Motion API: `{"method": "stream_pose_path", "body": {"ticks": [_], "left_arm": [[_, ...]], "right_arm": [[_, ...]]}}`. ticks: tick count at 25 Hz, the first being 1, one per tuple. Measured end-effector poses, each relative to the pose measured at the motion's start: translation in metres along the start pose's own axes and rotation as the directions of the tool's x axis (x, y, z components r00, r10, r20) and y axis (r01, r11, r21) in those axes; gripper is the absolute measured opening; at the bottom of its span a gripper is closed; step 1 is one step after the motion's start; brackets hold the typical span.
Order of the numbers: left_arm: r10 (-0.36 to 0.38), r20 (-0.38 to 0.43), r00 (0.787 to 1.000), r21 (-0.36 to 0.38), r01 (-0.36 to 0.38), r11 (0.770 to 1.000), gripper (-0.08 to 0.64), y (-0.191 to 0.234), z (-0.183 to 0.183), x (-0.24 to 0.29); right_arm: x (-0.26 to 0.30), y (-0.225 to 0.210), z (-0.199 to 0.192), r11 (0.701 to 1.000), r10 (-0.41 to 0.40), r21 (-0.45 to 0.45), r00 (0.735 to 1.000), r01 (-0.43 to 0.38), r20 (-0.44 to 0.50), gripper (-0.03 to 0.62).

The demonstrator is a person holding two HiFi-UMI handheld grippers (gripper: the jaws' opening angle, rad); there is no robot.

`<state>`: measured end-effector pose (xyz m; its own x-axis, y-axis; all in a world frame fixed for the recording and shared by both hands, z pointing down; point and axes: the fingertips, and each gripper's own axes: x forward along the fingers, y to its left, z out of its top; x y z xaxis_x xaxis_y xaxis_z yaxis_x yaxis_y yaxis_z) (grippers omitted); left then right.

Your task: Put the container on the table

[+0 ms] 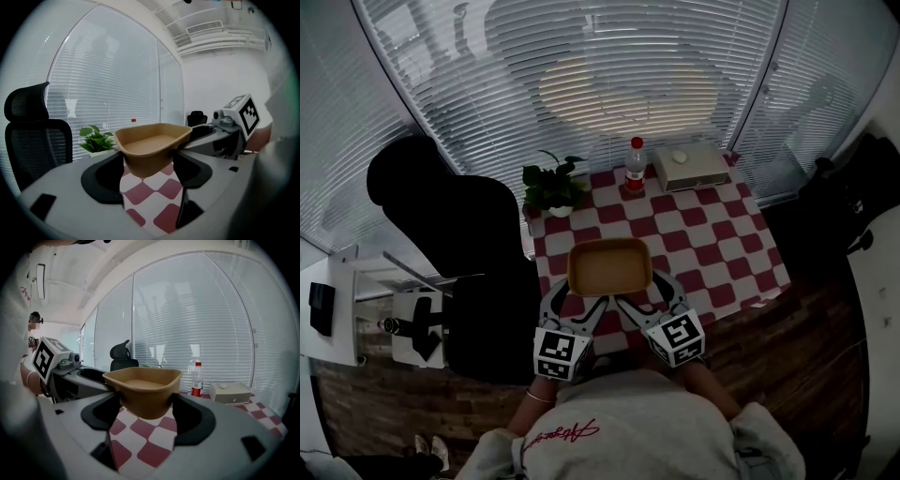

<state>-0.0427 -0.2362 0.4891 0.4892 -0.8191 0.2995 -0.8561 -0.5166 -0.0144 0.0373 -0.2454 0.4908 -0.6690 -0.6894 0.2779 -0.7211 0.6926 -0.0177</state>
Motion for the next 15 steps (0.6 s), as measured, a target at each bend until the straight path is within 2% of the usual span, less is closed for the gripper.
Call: {"method": "stream_pose_path", "body": {"ticks": [15], "left_arm": [[0.000, -0.037, 0.999, -0.002, 0.000, 1.000, 0.331, 0.000, -0.017, 0.004]], "right_arm": [[0.005, 0.001, -0.017, 1.000, 0.002, 0.003, 0.999, -0.002, -0.038, 0.351]]}}
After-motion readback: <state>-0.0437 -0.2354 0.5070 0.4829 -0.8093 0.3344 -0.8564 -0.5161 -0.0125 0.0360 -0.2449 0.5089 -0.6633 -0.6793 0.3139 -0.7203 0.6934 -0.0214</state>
